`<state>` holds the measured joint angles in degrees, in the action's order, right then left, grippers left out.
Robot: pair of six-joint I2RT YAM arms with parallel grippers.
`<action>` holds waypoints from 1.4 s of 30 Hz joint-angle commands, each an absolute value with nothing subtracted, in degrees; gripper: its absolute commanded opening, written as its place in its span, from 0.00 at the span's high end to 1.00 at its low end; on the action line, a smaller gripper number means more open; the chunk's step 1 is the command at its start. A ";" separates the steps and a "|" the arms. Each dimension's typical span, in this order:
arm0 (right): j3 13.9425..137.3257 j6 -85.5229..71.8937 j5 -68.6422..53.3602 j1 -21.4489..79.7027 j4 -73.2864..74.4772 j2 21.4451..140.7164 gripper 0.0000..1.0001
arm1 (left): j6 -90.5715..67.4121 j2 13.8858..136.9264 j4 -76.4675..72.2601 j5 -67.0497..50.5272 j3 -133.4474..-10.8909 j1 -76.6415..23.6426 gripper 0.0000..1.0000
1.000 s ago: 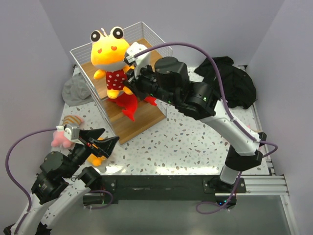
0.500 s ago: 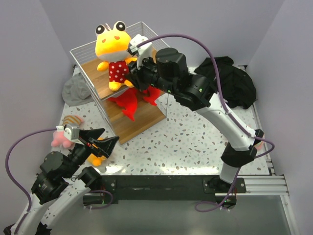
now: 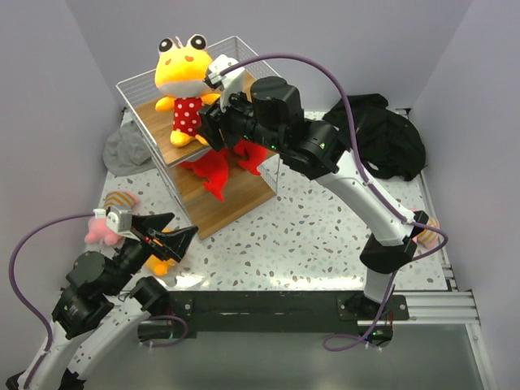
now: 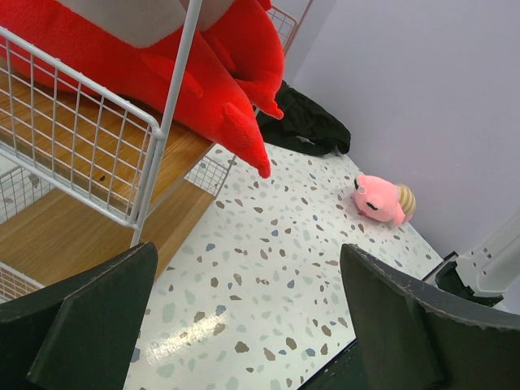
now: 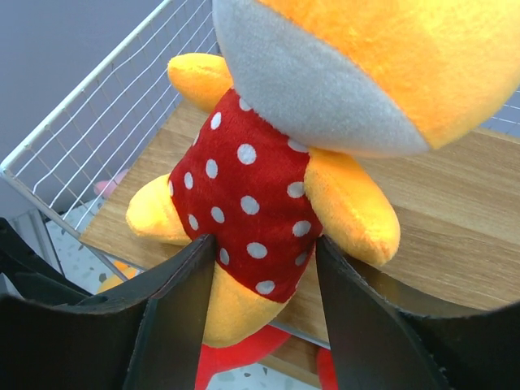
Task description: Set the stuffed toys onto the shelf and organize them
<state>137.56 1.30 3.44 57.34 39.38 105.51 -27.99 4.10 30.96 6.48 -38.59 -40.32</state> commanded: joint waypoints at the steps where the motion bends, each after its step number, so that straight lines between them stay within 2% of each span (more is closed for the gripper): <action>1: 139.13 1.06 3.34 57.22 38.59 105.29 0.41 | -28.48 3.96 29.62 7.03 -38.50 -40.60 0.00; 7: 138.26 0.35 4.30 57.22 37.80 104.86 0.34 | -28.48 3.87 29.62 6.94 -38.50 -40.52 0.00; 9: 137.55 0.35 5.09 57.22 37.44 104.50 0.26 | -28.48 3.78 29.62 6.94 -38.50 -40.61 0.00; 20: 135.62 -3.25 6.32 57.22 34.46 101.17 0.22 | -28.48 3.78 29.62 7.03 -38.50 -40.52 0.00; 25: 133.95 -4.48 5.89 57.30 32.53 99.41 0.11 | -28.48 3.95 29.62 7.03 -38.50 -40.52 0.00; 34: 131.49 -1.15 8.96 59.50 29.62 98.17 0.12 | -28.48 4.22 29.53 7.03 -38.50 -40.60 0.00; 42: 127.80 2.63 21.51 62.22 26.38 97.30 0.15 | -28.48 4.31 29.44 6.94 -38.50 -40.60 0.00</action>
<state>129.75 -0.99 12.71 60.64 31.11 99.33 -27.99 4.10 30.96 6.48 -38.61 -40.32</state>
